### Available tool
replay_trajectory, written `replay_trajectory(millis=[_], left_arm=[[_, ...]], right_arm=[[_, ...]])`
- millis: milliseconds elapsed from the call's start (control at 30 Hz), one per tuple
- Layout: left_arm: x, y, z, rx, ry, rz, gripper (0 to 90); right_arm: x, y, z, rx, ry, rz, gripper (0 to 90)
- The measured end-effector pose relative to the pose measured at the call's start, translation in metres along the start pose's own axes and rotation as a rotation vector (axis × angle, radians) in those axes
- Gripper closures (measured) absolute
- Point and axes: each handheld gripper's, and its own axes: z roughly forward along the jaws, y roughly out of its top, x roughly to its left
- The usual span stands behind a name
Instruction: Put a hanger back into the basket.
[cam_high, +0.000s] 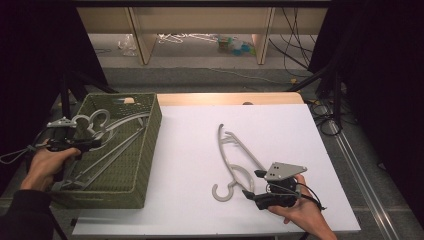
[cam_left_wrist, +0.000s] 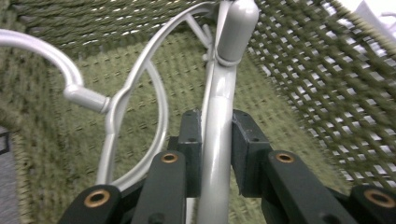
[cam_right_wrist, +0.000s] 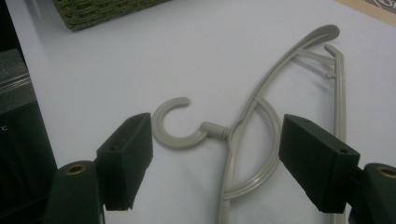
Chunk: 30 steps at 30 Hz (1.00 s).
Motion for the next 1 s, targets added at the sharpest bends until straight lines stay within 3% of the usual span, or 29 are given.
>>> replay_trajectory(millis=[200, 433, 600, 633, 667, 733, 867, 967, 1000], left_arm=[[0.002, -0.001, 0.002, -0.031, 0.029, -0.023, 74.5], [0.006, -0.002, 0.001, 0.016, 0.083, -0.035, 73.5], [0.017, -0.007, 0.0, 0.066, 0.128, -0.033, 72.3], [0.017, -0.008, 0.001, 0.056, 0.129, -0.052, 72.1], [0.019, -0.008, 0.0, 0.067, 0.129, -0.045, 71.9], [0.017, -0.009, 0.003, 0.027, 0.134, -0.085, 71.6], [0.02, -0.01, -0.001, 0.068, 0.151, -0.052, 70.7], [0.019, -0.011, 0.002, 0.04, 0.156, -0.084, 70.2], [0.021, -0.011, -0.001, 0.075, 0.156, -0.051, 70.0]], right_arm=[[0.0, 0.0, 0.0, 0.001, 0.003, -0.002, 27.1], [0.001, -0.001, 0.001, 0.002, 0.002, -0.005, 27.1], [0.0, -0.001, 0.002, 0.005, 0.003, -0.002, 27.1], [0.0, -0.001, 0.002, 0.006, 0.003, -0.003, 27.1], [0.0, -0.001, 0.002, 0.006, 0.004, -0.001, 27.1], [0.0, -0.001, 0.002, 0.01, 0.004, 0.001, 27.1], [0.0, -0.001, 0.002, 0.009, 0.003, -0.001, 27.1], [0.0, -0.002, 0.002, 0.01, 0.004, 0.002, 27.1], [0.0, -0.002, 0.002, 0.009, 0.004, 0.002, 27.1]])
